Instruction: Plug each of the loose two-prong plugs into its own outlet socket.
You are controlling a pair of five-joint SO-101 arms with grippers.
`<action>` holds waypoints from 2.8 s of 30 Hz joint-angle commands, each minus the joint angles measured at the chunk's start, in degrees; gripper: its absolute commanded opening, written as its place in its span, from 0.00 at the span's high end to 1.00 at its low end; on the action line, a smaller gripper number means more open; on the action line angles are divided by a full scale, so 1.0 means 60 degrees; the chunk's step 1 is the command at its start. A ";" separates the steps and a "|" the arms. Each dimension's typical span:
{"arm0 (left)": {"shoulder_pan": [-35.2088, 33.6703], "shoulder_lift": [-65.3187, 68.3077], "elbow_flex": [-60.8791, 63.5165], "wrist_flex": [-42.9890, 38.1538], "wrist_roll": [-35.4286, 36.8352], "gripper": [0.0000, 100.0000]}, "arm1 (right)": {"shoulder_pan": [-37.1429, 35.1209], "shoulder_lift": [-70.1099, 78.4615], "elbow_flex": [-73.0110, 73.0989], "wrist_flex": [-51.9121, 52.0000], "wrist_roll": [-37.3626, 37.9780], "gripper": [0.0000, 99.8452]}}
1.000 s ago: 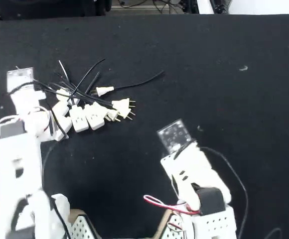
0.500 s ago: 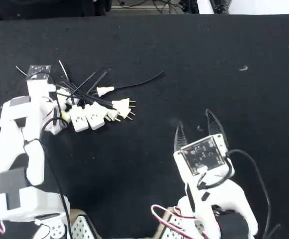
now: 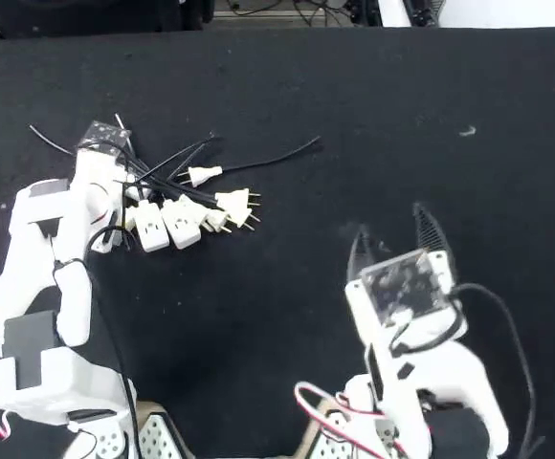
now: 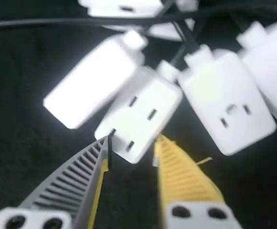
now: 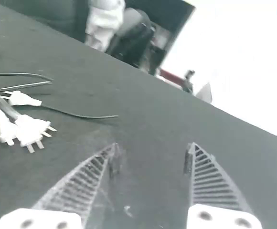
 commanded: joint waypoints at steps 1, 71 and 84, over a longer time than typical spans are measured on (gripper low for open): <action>0.0593 0.0103 -0.0330 0.1333 -0.0103 0.88 | 0.0879 0.1502 -0.1150 -0.0308 -0.0059 0.77; -0.3392 0.4659 -1.0322 0.7810 -0.1817 0.89 | -0.1289 -0.0491 0.5722 -0.3018 -0.2212 0.77; -0.5473 0.5026 -0.9473 0.4894 -0.1963 0.82 | -0.1363 -0.0491 0.5648 -0.2799 -0.2212 0.77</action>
